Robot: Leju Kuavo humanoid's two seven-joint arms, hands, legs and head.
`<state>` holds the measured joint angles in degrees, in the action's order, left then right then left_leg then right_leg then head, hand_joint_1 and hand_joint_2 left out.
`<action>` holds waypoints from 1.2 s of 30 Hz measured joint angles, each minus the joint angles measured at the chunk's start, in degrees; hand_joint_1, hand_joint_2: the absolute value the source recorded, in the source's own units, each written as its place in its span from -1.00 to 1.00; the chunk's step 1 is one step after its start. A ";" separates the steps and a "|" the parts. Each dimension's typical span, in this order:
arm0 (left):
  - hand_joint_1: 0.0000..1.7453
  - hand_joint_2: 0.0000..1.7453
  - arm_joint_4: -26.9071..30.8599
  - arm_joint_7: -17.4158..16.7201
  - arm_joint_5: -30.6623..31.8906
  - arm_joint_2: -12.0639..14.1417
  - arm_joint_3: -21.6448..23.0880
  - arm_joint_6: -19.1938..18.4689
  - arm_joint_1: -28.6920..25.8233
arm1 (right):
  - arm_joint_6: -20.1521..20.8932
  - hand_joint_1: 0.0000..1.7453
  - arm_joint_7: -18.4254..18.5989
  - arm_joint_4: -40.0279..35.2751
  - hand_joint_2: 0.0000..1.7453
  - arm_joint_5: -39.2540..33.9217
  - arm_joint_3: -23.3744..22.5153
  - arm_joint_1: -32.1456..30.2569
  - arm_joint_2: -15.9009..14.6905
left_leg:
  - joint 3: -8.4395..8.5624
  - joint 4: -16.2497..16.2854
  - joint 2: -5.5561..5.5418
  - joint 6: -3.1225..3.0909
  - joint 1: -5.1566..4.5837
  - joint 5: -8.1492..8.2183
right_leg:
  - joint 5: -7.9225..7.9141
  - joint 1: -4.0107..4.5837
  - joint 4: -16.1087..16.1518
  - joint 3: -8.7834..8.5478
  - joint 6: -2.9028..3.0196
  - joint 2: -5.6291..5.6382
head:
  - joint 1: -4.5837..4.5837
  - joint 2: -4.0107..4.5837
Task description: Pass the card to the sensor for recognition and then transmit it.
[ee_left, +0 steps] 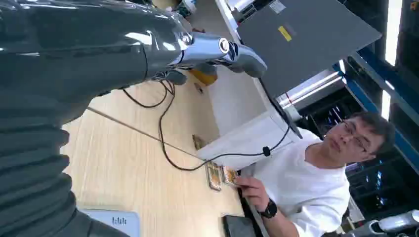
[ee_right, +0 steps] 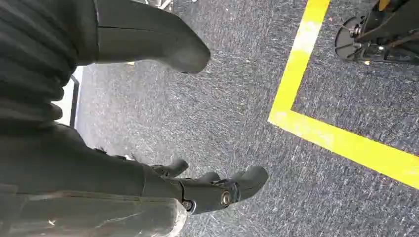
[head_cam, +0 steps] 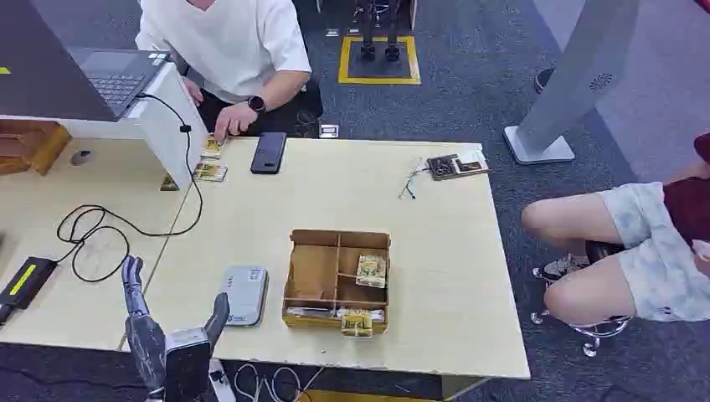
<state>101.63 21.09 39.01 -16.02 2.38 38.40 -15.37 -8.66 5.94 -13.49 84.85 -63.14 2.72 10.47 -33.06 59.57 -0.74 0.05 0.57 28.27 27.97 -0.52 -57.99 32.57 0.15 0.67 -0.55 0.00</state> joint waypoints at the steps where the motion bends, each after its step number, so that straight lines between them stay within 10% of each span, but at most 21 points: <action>1: -1.00 1.00 0.00 0.00 0.00 0.00 0.00 0.00 0.00 | 0.00 -1.00 -0.02 0.00 1.00 0.00 0.00 0.00 0.00 | 0.00 0.00 0.00 0.00 0.00 0.00 | 0.00 0.00 0.00 0.00 0.00 0.00 | 0.00 0.00; 36: -1.00 1.00 -0.02 -0.05 1.64 -0.02 -0.07 0.00 0.02 | 0.28 -1.00 -0.02 -0.09 1.00 0.26 -0.13 0.02 0.00 | 0.00 0.00 0.00 0.00 0.00 0.00 | 0.00 0.00 0.00 0.01 0.00 0.00 | 0.00 0.00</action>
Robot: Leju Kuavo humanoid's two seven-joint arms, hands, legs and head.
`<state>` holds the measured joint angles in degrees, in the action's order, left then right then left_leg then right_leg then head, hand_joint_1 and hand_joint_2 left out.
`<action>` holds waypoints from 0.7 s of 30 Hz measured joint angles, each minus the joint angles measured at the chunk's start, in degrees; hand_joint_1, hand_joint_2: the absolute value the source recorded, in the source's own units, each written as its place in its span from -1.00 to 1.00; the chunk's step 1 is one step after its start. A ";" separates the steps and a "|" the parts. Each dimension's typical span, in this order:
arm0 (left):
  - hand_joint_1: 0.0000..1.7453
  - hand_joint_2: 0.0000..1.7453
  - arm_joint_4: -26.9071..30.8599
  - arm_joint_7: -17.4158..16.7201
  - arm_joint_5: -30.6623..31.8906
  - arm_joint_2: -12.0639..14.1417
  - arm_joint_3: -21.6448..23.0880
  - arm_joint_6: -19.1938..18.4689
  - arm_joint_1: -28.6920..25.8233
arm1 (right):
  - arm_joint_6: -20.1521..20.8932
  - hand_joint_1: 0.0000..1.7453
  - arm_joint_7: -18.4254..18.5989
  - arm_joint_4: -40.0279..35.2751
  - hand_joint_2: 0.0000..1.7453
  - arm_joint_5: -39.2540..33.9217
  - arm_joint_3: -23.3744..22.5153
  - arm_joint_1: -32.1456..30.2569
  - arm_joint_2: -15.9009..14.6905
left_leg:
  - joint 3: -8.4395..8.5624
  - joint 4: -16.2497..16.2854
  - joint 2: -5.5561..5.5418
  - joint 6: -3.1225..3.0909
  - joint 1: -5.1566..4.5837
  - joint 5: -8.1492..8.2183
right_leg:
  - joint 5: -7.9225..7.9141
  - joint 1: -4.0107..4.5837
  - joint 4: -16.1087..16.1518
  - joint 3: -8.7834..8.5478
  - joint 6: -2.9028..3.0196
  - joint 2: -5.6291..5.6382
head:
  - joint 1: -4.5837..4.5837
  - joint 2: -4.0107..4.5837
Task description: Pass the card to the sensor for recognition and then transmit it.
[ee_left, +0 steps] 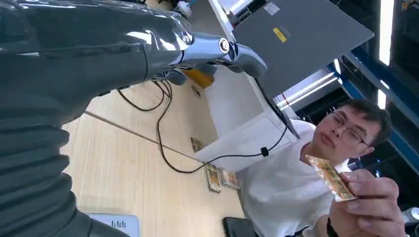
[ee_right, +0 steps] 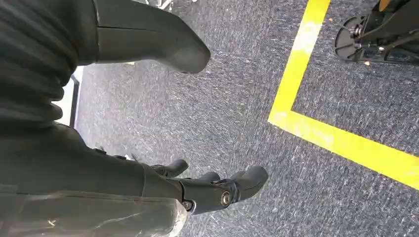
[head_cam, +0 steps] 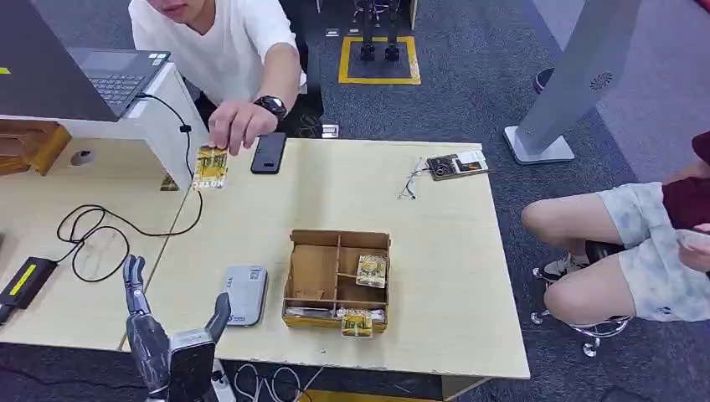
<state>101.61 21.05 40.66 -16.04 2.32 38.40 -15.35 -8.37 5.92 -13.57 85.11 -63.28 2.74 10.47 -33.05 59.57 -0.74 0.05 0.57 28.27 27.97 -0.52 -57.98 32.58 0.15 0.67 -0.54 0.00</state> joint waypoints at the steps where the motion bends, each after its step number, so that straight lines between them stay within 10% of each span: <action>1: -1.00 1.00 0.00 0.24 -0.31 0.00 0.00 0.00 0.02 | 0.07 -1.00 0.02 0.00 1.00 0.02 0.00 0.01 0.00 | 0.00 0.00 0.00 0.00 0.00 0.00 | 0.00 0.00 0.00 0.00 0.00 0.00 | 0.00 0.00; 13: -1.00 1.00 -0.02 6.17 10.44 -0.26 -1.88 0.00 1.94 | 0.68 -1.00 -0.17 0.02 1.00 2.10 0.09 0.39 -0.24 | 0.02 0.00 0.03 0.00 0.00 0.00 | 0.00 0.00 0.00 0.02 0.00 0.03 | 0.00 0.00; 21: -1.00 1.00 -2.58 1.97 18.93 0.11 -2.12 0.00 6.03 | -0.37 -1.00 3.10 0.59 1.00 0.85 0.07 3.89 1.01 | 0.15 0.01 0.16 0.02 0.00 -0.01 | -0.05 0.00 0.00 0.03 0.05 0.25 | 0.00 0.00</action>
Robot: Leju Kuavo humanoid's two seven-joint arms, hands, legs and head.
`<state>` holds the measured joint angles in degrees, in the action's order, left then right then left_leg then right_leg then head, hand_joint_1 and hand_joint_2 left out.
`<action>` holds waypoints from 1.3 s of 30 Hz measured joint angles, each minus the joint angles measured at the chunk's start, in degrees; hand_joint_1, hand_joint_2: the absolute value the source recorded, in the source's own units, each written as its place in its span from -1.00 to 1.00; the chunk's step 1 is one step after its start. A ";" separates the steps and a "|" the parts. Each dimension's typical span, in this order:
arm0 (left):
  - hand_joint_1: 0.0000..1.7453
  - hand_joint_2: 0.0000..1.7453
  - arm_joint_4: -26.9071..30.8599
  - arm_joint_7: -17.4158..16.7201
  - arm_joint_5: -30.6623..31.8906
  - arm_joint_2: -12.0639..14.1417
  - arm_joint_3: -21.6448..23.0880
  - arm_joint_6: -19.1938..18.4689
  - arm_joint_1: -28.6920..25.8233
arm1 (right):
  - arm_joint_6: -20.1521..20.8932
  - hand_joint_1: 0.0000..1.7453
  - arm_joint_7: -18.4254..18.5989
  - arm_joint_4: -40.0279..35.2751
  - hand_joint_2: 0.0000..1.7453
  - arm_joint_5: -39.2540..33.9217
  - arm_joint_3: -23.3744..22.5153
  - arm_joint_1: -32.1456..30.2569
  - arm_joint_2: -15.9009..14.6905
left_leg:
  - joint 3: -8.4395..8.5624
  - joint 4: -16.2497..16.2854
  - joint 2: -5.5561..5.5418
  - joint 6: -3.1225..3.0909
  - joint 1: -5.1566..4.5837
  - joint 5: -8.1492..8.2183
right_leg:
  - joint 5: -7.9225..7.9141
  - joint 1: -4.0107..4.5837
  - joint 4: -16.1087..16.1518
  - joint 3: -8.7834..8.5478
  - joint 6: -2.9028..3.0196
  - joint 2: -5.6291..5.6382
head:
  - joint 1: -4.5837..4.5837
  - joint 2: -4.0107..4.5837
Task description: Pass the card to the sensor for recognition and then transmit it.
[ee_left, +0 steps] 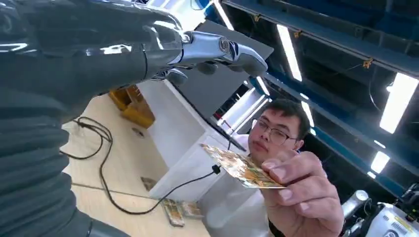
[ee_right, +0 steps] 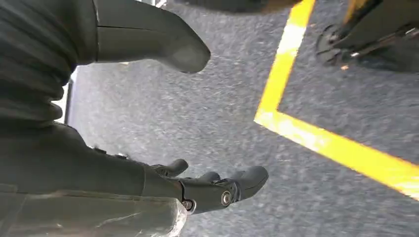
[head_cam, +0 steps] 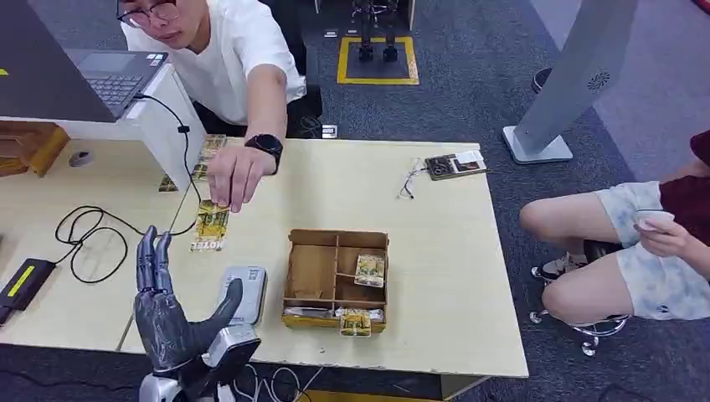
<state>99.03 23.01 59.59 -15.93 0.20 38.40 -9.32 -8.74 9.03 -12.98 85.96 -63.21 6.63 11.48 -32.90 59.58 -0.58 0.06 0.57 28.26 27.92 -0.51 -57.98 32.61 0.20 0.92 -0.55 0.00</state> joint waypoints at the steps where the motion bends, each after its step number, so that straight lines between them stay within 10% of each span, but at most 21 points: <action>1: -1.00 1.00 -0.37 -0.47 0.65 0.13 0.00 0.00 0.50 | 0.00 -1.00 0.00 0.04 1.00 0.00 0.00 0.21 0.04 | -0.01 0.00 -0.01 0.00 0.00 0.00 | 0.00 0.00 0.00 -0.01 0.00 -0.01 | -0.02 0.00; 27: -1.00 1.00 -5.31 -6.25 15.82 0.66 -0.04 0.02 7.94 | 0.76 -1.00 0.13 0.37 1.00 -0.28 0.52 1.14 0.13 | -0.03 0.00 -0.03 0.03 0.00 -0.02 | 0.00 0.00 -0.02 -0.01 0.00 0.00 | -0.02 0.00; 28: 1.00 1.00 -5.50 -6.27 16.23 0.66 -0.04 0.02 7.98 | 0.76 -1.00 0.13 0.37 1.00 -0.30 0.55 1.14 0.13 | -0.03 0.00 -0.03 0.03 0.00 -0.02 | 0.00 0.00 -0.02 -0.02 0.00 0.00 | -0.02 0.00; 39: 1.00 1.00 -4.70 -3.63 12.72 0.68 -0.04 0.02 7.97 | 0.68 -1.00 0.13 0.37 1.00 -1.09 1.20 1.15 0.13 | -0.03 0.00 -0.03 0.03 0.00 -0.02 | 0.00 0.00 -0.03 -0.01 0.00 0.00 | 0.00 0.00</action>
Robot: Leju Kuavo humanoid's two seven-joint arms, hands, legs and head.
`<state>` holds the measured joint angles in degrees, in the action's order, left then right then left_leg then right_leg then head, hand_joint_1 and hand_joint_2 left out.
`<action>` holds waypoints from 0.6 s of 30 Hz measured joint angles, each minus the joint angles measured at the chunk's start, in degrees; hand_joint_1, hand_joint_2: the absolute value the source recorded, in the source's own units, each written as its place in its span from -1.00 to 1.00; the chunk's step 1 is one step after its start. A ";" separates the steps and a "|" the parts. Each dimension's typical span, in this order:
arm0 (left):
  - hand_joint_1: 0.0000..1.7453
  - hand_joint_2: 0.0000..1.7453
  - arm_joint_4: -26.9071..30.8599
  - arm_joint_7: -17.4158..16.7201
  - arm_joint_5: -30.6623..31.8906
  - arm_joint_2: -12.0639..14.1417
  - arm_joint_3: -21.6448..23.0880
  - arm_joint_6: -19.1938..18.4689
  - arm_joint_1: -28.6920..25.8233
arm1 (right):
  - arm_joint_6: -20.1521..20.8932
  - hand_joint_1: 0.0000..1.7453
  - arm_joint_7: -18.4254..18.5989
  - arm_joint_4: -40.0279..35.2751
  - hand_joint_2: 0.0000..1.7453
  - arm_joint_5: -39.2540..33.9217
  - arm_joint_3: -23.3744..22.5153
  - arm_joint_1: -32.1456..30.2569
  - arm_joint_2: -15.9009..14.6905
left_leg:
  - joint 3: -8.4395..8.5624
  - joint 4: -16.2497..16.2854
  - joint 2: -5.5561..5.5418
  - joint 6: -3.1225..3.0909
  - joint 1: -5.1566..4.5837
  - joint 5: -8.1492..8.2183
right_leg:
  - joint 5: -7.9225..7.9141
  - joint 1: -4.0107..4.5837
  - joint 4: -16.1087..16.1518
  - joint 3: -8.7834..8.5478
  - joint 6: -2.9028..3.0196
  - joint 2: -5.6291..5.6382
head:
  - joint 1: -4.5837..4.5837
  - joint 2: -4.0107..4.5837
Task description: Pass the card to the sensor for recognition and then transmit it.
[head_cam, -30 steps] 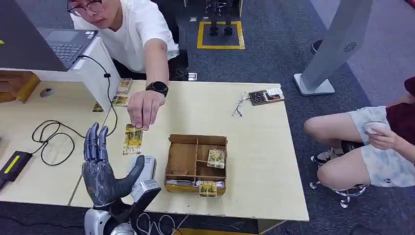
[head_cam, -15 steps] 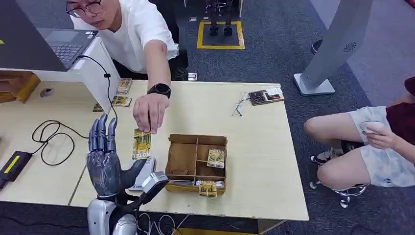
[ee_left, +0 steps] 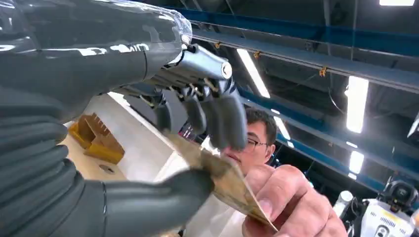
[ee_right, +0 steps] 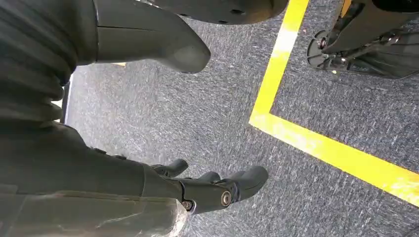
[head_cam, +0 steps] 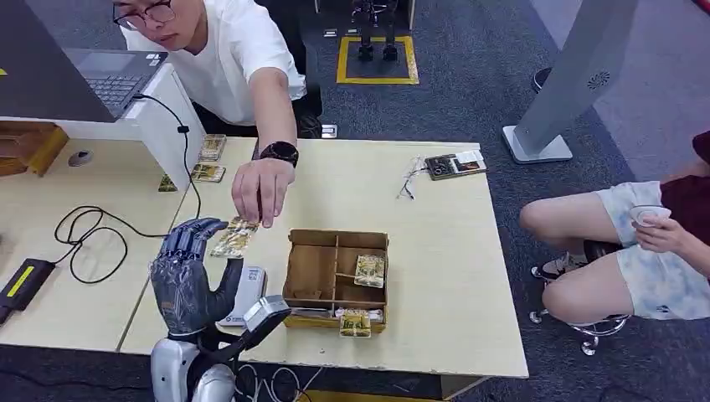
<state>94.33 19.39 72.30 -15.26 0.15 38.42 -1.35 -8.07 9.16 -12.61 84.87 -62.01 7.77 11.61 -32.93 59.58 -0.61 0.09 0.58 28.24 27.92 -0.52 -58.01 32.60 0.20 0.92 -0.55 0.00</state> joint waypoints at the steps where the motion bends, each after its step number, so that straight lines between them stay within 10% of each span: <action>1: 1.00 1.00 0.20 0.05 -0.20 0.00 0.00 0.00 0.00 | 0.00 -1.00 0.00 0.00 1.00 0.00 0.11 0.00 0.00 | 0.00 0.00 0.00 0.00 0.00 0.00 | 0.00 0.00 0.00 0.00 0.00 0.00 | -0.04 0.00; 18: 1.00 1.00 2.45 3.35 -5.18 0.02 -0.13 0.00 0.12 | -0.15 -1.00 0.02 0.00 1.00 0.24 0.72 0.06 0.00 | -0.01 0.00 -0.01 0.00 0.00 0.00 | 0.00 0.00 0.00 -0.01 0.00 -0.01 | -0.02 0.00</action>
<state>96.78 22.73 67.12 -15.23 0.02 38.42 -1.23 -8.22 9.18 -12.61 85.11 -61.29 7.83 11.61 -32.94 59.58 -0.62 0.09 0.58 28.24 27.92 -0.52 -58.02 32.59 0.20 0.91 -0.57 0.00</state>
